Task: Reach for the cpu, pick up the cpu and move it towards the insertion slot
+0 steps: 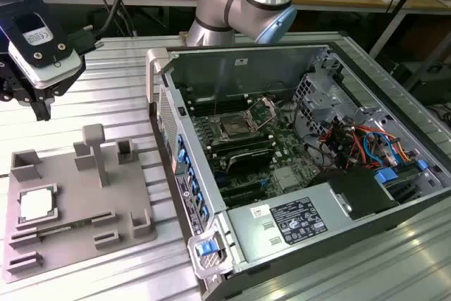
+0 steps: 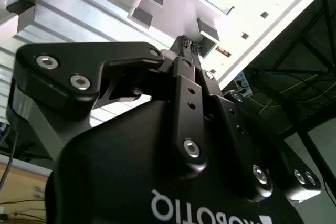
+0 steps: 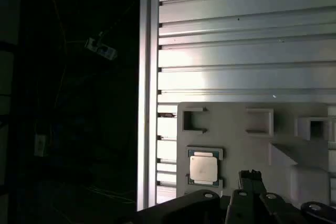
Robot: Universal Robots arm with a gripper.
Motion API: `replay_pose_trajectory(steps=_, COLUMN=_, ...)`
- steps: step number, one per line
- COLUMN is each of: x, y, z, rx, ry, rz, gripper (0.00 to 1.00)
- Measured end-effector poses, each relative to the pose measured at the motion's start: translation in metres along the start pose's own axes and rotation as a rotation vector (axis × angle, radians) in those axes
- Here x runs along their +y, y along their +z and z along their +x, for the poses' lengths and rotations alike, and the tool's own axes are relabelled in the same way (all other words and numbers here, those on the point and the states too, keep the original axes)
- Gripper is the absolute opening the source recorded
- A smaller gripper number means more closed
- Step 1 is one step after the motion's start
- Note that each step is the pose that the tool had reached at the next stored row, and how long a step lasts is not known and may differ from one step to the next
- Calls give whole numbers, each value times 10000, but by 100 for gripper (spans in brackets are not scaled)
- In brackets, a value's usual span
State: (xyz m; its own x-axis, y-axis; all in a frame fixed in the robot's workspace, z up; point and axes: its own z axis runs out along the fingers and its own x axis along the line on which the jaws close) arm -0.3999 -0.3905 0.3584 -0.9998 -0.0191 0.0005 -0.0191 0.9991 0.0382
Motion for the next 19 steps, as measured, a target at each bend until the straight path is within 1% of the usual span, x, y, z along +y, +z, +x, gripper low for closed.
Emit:
replay_pose_trajectory(steps=7, x=0, y=0, z=2, rx=1, ry=-1, rz=0, gripper=11)
replay_pose_trajectory(steps=9, x=0, y=1, z=16, rx=1, ry=0, rz=0, gripper=11)
replay_pose_trajectory(steps=13, x=2, y=1, z=86, rx=3, ry=0, rz=0, gripper=11)
replay_pose_trajectory(steps=17, x=2, y=1, z=130, rx=2, ry=-1, rz=0, gripper=11)
replay_pose_trajectory(steps=19, x=3, y=2, z=173, rx=3, ry=0, rz=0, gripper=11)
